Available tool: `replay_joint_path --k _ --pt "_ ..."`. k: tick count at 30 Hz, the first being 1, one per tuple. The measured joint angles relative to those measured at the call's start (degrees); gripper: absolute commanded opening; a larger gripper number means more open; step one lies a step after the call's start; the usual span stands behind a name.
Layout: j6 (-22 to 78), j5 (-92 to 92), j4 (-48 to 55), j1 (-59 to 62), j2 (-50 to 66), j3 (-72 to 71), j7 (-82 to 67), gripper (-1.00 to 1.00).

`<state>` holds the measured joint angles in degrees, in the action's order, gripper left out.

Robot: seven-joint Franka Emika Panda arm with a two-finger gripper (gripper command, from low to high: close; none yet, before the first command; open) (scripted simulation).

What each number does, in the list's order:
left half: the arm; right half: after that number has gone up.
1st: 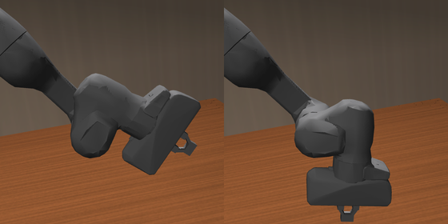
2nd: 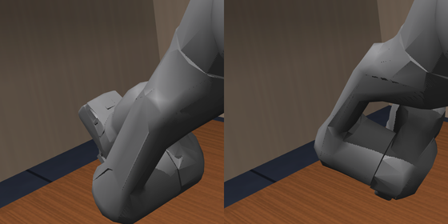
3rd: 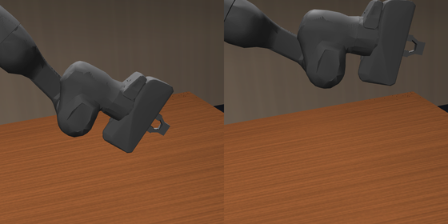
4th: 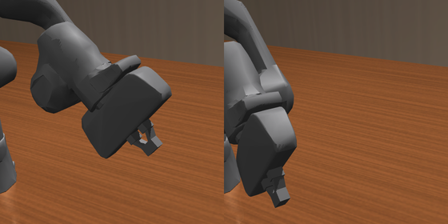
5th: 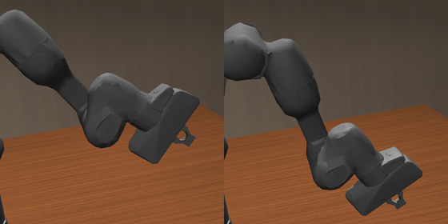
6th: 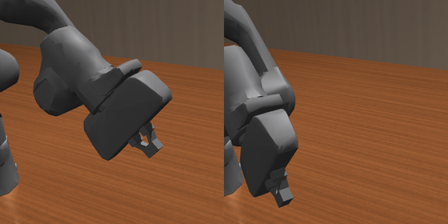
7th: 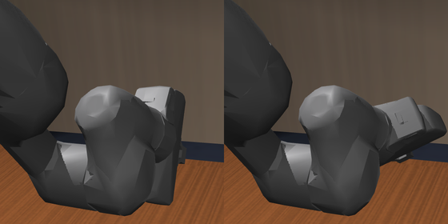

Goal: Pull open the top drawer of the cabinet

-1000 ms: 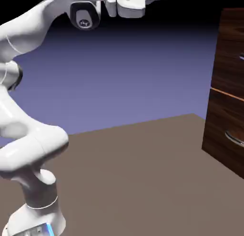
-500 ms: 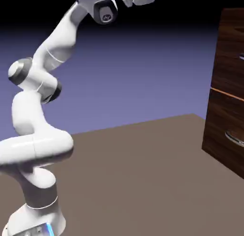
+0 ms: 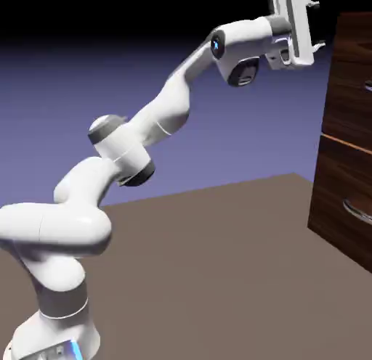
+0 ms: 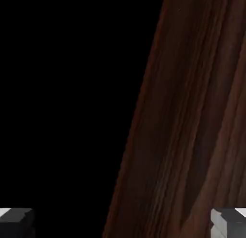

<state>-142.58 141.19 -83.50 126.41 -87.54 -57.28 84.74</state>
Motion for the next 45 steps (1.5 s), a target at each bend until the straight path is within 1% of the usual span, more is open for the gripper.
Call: replay_joint_path --k 5,7,17,18,20,45 --pt "2.6 11.5 6.3 10.4 -4.5 -4.7 3.5 0.0" --pt "2.7 12.3 6.7 11.1 -4.8 -5.0 3.7 0.0" --pt "-5.5 10.1 27.5 22.8 -2.0 -3.6 10.6 0.0" --pt "-5.9 10.0 28.7 23.5 -1.9 -3.5 11.0 -1.0" --pt "-5.9 10.0 28.7 23.5 -1.9 -3.5 11.0 -1.0" --pt "15.6 12.8 -23.2 -5.2 -10.1 -3.8 -1.4 -1.0"
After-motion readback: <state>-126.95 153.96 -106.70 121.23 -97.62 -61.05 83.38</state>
